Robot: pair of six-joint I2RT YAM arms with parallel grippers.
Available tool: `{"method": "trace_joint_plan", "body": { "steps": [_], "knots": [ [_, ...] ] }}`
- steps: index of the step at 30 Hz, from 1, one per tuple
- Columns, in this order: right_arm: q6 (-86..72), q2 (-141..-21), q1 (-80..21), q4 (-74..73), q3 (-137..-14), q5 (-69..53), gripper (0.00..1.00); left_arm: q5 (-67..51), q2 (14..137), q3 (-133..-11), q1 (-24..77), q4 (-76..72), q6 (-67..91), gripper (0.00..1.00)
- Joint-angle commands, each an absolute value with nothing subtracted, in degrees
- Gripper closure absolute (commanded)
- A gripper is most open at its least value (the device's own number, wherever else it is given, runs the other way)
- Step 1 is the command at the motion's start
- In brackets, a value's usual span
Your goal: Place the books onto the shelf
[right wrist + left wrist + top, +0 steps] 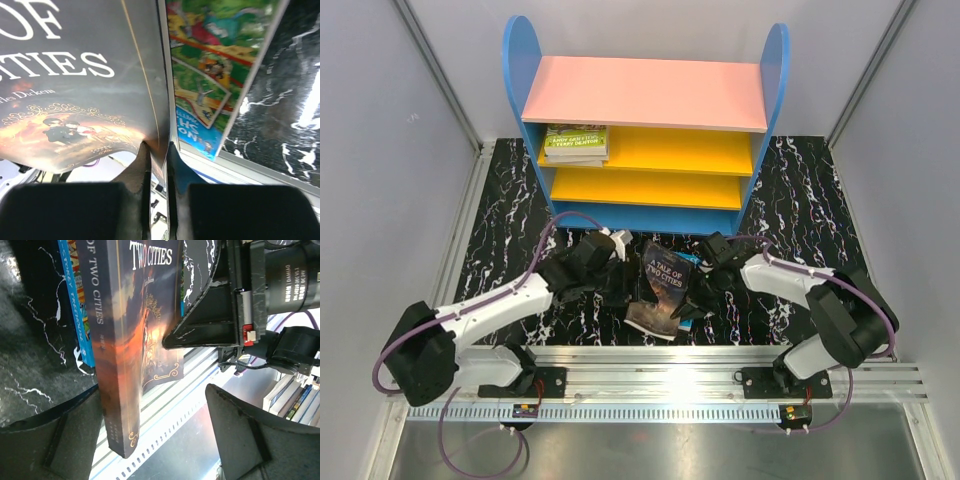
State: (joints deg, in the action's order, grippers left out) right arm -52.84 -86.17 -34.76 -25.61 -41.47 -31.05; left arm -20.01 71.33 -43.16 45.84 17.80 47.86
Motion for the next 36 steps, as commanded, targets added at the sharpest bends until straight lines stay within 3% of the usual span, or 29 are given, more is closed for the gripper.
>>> {"method": "trace_joint_plan", "body": {
  "steps": [1, 8, 9, 14, 19, 21, 24, 25, 28, 33, 34, 36],
  "knots": [
    [-55.98, -85.61, -36.91, -22.24, -44.21, -28.92, 1.0, -22.68, 66.02, -42.99, 47.02, 10.63, 50.45, 0.22],
    [-57.92, -78.59, -37.35, -21.28, -43.68, -30.32, 1.0, -20.92, 60.92, -39.65, 47.11, 11.69, 51.77, 0.56],
    [-58.01, -77.62, -37.44, -20.92, -43.59, -30.67, 1.0, -21.18, 60.65, -39.29, 47.2, 10.91, 52.03, 0.65],
    [-58.71, -70.94, -37.62, -15.92, -43.24, -34.36, 1.0, -23.99, 60.55, -37.88, 48.34, 6.77, 53.88, 0.68],
    [-58.01, -68.91, -37.62, -14.68, -43.42, -36.21, 1.0, -25.4, 63.19, -37.7, 50.09, 1.24, 56.07, 0.55],
    [-57.48, -68.38, -37.62, -15.11, -43.16, -36.56, 1.0, -25.23, 64.76, -38.49, 50.62, 0.88, 55.9, 0.55],
    [-57.31, -67.06, -37.62, -15.82, -42.02, -36.56, 1.0, -25.23, 66.26, -39.02, 51.06, 0.7, 55.81, 0.65],
    [-57.22, -66.54, -37.53, -15.99, -41.66, -36.39, 1.0, -25.05, 66.79, -39.46, 51.06, 0.96, 55.55, 0.78],
    [-56.87, -64.34, -37.62, -17.31, -40.26, -35.95, 1.0, -22.95, 67.06, -41.82, 50.98, 4.47, 54.06, 0.97],
    [-54.23, -60.12, -37.62, -24.24, -40.42, -34.46, 1.0, -16.19, 66.01, -50.08, 51.06, 20.27, 48.18, 1.0],
    [-52.84, -59.51, -37.62, -26.26, -40.95, -33.84, 0.93, -14.69, 65.4, -52.1, 51.15, 22.74, 45.9, 1.0],
    [-51.51, -57.49, -37.53, -32.15, -43.05, -31.65, 0.45, -9.77, 62.59, -58.42, 51.15, 29.95, 43.87, 1.0]
  ]
}}
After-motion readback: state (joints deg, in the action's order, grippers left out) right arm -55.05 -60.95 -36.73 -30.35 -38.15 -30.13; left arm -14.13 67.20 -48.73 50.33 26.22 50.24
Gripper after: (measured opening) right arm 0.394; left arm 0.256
